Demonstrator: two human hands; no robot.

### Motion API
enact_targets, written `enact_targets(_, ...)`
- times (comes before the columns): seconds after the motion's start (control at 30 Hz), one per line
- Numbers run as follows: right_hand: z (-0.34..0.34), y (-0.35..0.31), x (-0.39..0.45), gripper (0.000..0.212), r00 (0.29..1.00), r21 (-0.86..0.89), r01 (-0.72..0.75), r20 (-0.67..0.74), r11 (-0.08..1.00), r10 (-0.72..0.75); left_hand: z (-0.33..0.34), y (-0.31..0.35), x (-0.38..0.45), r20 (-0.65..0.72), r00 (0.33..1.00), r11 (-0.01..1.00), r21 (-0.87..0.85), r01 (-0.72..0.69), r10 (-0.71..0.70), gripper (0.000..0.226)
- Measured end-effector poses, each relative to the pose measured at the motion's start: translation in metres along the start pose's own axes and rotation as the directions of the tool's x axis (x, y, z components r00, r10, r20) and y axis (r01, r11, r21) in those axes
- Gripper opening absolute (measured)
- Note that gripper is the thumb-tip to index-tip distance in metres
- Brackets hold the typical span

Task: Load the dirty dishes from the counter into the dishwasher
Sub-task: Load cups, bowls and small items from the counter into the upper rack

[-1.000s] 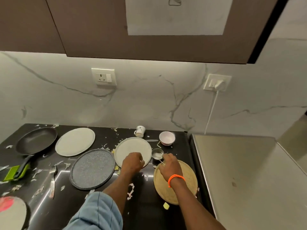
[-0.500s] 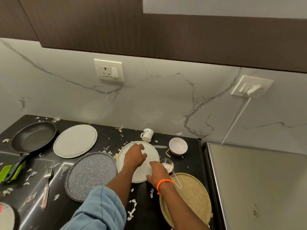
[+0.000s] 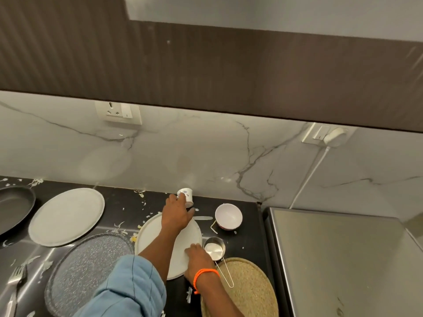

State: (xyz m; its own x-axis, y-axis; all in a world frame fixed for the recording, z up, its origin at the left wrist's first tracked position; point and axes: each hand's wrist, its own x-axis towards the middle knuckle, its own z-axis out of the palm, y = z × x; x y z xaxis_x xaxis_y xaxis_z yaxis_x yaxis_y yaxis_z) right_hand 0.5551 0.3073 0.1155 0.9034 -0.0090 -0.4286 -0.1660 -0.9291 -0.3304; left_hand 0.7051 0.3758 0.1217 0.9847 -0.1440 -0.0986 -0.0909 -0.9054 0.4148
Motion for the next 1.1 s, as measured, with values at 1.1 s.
enact_targets(1.1,-0.037,0.005,-0.029,0.067,0.994,0.289,-0.052,-0.08,0.956,0.078,-0.045,-0.031,-0.041,-0.033,0.969,0.855,-0.478,0.2,-0.245,0.052)
